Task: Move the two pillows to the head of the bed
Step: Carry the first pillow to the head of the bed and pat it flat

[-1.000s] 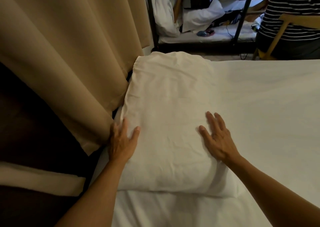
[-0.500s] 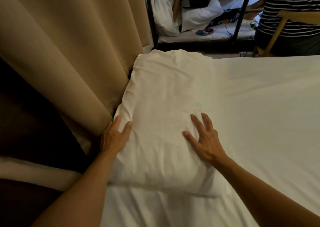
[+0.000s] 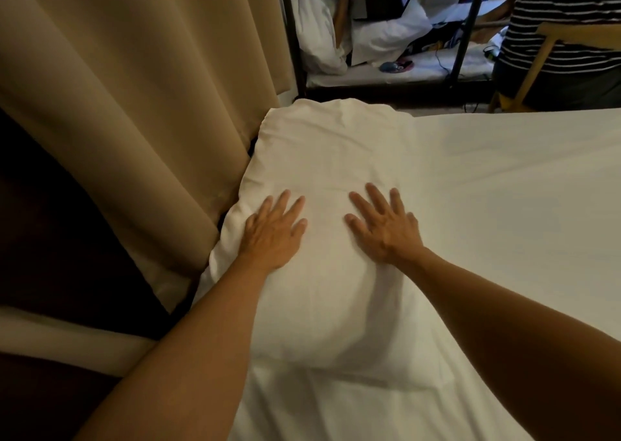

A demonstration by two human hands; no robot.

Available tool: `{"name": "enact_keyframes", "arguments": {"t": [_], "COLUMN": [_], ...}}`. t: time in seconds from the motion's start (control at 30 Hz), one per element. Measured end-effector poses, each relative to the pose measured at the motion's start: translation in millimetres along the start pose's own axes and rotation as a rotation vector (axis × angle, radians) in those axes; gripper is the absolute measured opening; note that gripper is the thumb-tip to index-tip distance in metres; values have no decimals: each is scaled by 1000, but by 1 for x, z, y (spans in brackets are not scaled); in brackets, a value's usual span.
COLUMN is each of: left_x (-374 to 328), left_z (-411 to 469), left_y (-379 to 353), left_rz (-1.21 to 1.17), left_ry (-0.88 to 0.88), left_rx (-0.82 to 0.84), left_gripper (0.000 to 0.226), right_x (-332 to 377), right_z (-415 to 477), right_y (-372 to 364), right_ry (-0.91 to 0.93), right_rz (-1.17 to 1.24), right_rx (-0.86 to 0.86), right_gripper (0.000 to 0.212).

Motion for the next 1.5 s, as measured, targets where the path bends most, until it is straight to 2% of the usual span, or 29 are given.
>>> {"name": "enact_keyframes", "arguments": {"t": [0.1, 0.17, 0.23, 0.3, 0.37, 0.4, 0.53, 0.6, 0.7, 0.93, 1.17, 1.33, 1.5], "left_x": [52, 65, 43, 7, -9, -5, 36, 40, 26, 8, 23, 5, -51], "left_z": [-4, -16, -33, -57, -75, -80, -85, -88, -103, -182, -338, -440, -522], "left_y": [-4, 2, 11, 10, -8, -18, -18, 0, 37, 139, 244, 311, 345], "left_rz": [-101, -122, -108, -132, -71, -28, 22, 12, 25, -100, -171, -217, -205], "left_ry": [256, 316, 152, -71, -163, -140, 121, 201, 191, 167, 125, 23, -167], "left_rx": [50, -24, -185, -272, -230, -173, -33, 4, -8, 13, 10, -12, -67], "left_gripper": [58, 59, 59, 60, 58, 59, 64, 64, 65, 71, 75, 75, 73], "right_x": [-37, -45, -24, 15, 40, 44, 12, 4, 13, 89, 186, 243, 246], "right_z": [-17, -26, -39, -55, -73, -82, -95, -99, -110, -162, -292, -424, -567], "right_y": [5, 4, -3, -16, -33, -37, -28, -14, 16, 112, 214, 297, 334], "right_ry": [-147, -181, -127, -9, 60, 72, -60, -101, -84, 18, 12, 8, -105], "right_rz": [101, 111, 86, 81, 66, 44, 26, 15, -42, -126, -93, -78, -101], "right_rx": [-58, -130, -191, -222, -172, -131, -82, -52, -17, 19, 40, -147, -275], "right_gripper": [66, 69, 72, 71, 65, 63, 63, 65, 68, 70, 66, 56, 54]}}
Point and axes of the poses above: each hand's wrist, its own z-axis towards the middle knuckle, its own y-axis out of the back of the hand, x = y × z, the point moved 7 cm from there along z, towards the middle knuckle, and after that the axes turned 8 degrees about y, right-handed, at the moved point
